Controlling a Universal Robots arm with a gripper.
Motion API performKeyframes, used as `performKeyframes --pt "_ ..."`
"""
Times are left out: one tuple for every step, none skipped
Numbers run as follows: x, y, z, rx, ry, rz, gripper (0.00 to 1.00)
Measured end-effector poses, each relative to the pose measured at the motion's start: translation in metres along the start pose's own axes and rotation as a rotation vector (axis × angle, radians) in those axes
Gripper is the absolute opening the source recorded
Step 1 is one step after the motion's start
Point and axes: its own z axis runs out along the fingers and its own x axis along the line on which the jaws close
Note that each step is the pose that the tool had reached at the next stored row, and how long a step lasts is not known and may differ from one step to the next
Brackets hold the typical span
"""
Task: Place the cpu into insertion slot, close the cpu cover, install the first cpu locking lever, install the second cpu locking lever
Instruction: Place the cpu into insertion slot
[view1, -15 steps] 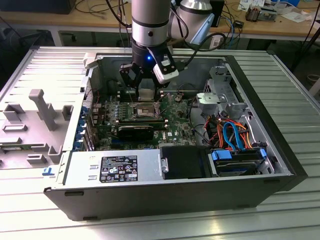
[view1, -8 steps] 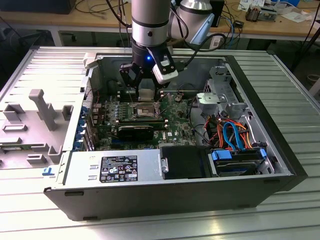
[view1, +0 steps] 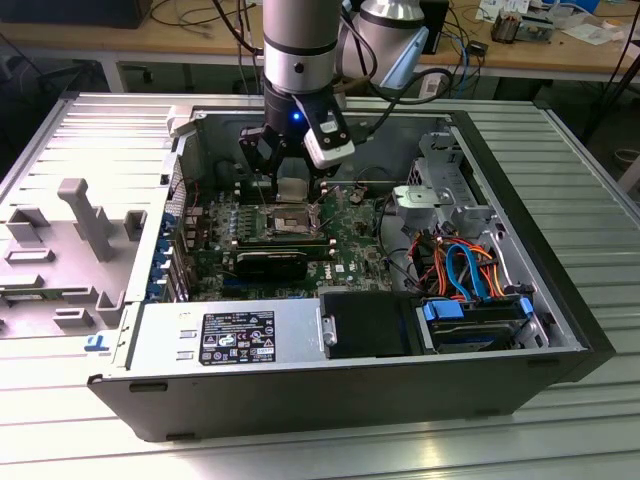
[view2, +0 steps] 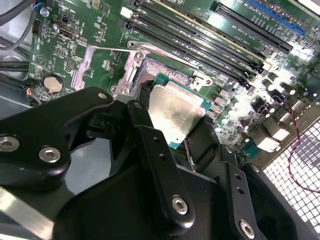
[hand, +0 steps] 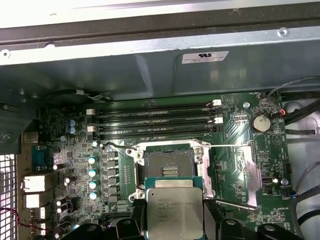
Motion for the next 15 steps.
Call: performKeyframes --pt "0.0 0.0 0.0 0.0 -0.0001 0.002 0.54" --pt "0.0 -0.0001 0.0 0.0006 -0.0003 0.006 0.54" --pt "0.0 -0.0001 0.0 0.0009 -0.0005 0.009 0.54" --pt "-0.0001 -0.0001 0.0001 0.0011 -0.0006 0.011 0.54" --pt "0.0 -0.0001 0.0001 0.0014 -0.0008 0.013 0.54" --pt "0.0 -0.0001 0.0001 0.0017 -0.0009 0.017 0.54" --pt "-0.0001 -0.0001 0.0002 0.0024 -0.0013 0.021 0.54" --pt "-0.0001 -0.0001 0.0002 0.0028 -0.0014 0.022 0.54" --pt "-0.0001 -0.0001 0.0002 0.0031 -0.0014 0.024 0.54" --pt "-0.0001 -0.0002 0.0002 0.0032 -0.0016 0.026 0.54" --pt "-0.0001 -0.0002 0.0002 0.0035 -0.0016 0.028 0.54" --pt "-0.0001 -0.0002 0.0002 0.0037 -0.0018 0.031 0.54" --pt "-0.0001 -0.0003 0.0003 0.0036 -0.002 0.034 0.54" --pt "-0.0001 -0.0003 0.0003 0.0036 -0.0021 0.036 0.54" --pt "-0.0001 -0.0003 0.0004 0.0036 -0.0023 0.039 0.54"
